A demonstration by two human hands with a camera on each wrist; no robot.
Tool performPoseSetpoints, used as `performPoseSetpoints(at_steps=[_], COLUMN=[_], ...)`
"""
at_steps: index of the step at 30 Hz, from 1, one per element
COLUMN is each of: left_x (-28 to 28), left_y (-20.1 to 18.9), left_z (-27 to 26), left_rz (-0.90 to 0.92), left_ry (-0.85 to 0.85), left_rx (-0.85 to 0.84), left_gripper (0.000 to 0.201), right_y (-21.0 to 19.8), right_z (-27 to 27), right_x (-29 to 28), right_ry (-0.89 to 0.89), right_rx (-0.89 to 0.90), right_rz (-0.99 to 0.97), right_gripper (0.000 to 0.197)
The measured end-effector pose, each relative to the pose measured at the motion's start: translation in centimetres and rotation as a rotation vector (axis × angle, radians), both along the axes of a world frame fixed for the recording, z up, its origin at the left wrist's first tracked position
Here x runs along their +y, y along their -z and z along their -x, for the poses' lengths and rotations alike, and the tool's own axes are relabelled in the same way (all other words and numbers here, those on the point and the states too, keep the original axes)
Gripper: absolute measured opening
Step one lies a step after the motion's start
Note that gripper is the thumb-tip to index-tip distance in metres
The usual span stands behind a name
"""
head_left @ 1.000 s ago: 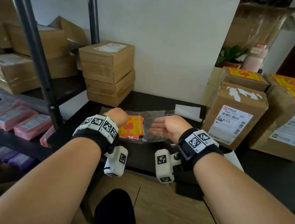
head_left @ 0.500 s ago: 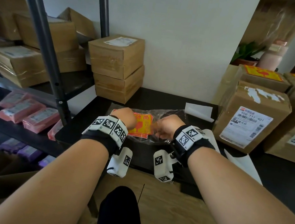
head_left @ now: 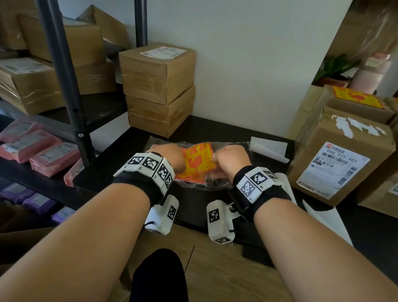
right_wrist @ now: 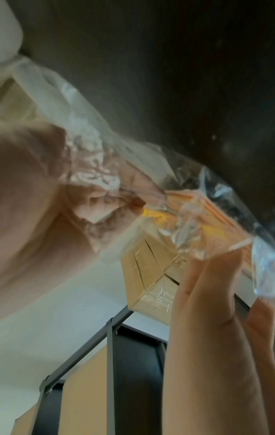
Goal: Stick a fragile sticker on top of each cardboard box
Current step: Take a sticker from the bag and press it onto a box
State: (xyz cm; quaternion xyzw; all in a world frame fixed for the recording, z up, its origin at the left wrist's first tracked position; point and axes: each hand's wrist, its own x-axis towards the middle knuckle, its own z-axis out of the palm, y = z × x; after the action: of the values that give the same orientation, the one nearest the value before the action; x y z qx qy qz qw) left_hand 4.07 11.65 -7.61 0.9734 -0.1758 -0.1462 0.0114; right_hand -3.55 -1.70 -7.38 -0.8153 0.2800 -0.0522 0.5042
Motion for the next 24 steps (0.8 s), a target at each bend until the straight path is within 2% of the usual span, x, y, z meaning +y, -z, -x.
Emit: performPoseSetpoints(at_steps=[4, 9, 11, 13, 15, 18, 22, 24], left_x=[-0.2, -0.6, -0.5, -0.1, 0.0, -0.3, -0.9, -1.5], left_y=[0.1, 0.1, 0.4, 0.9, 1.0, 0.4, -1.8, -3.4], left_z=[-0.3, -0.3, -0.4, -0.6, -0.5, -0.1, 0.7, 1.5], left_rz=[-0.068, -0.093, -0.033, 0.052, 0.083, 0.077, 0.293, 0.467], left_ry=[0.016, 0.027, 0.027, 0.028, 0.019, -0.007, -0.037, -0.019], left_rx=[-0.040, -0.030, -0.021, -0.021, -0.027, -0.034, -0.094, -0.150], left_gripper=[0.046, 0.041, 0.039, 0.037, 0.036, 0.034, 0.027, 0.035], right_y=[-0.6, -0.1, 0.2, 0.4, 0.1, -1.1, -3.6, -5.0], right_z=[0.1, 0.9, 0.9, 0.8, 1.1, 2.1, 3.8, 4.9], right_x=[-0.5, -0.6, -0.3, -0.3, -0.3, -0.6, -1.9, -2.9], right_ry=[0.034, -0.014, -0.017, -0.009, 0.055, 0.200, 0.266, 0.278], right_rx=[-0.107, -0.037, -0.031, -0.034, -0.091, -0.268, -0.436, -0.507], right_rz=[-0.028, -0.057, -0.011, 0.135, 0.228, 0.229, 0.195, 0.162], right_gripper=[0.022, 0.018, 0.017, 0.018, 0.018, 0.015, 0.016, 0.020])
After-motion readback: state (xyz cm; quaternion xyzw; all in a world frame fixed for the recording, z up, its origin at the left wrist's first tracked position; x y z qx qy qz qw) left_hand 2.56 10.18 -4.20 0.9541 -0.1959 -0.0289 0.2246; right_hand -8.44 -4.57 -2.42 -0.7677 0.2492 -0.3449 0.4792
